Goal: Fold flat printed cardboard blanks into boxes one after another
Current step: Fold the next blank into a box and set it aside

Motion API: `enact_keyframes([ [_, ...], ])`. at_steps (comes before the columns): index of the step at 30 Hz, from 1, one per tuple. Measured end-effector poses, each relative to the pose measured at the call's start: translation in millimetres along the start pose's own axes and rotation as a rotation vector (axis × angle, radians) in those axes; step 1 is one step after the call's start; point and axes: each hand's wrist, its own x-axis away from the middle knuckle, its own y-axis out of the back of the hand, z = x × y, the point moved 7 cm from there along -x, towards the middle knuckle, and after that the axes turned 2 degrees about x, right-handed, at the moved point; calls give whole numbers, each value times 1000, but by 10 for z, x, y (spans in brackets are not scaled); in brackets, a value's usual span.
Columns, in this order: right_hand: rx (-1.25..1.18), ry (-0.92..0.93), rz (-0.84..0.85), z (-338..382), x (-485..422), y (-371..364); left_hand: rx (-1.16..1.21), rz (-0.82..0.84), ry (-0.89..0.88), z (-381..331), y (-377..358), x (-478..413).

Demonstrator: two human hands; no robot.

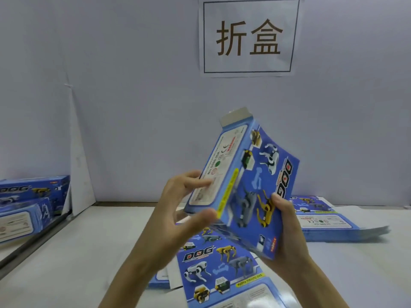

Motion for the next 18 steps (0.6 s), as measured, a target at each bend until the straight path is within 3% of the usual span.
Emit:
enact_keyframes([
  [4,243,66,56,98,57,-156,89,126,230,253,40,-8],
  [9,552,129,31,89,68,-236,-1,199,347,466,395,41],
  [11,680,98,68,-19,43,-287,82,198,400,596,475,95],
  [13,787,0,82,-206,11,-266,287,32,518,773,632,157],
  [18,1012,-126,23,-527,-55,-41,577,-605,737,1058,1445,209],
])
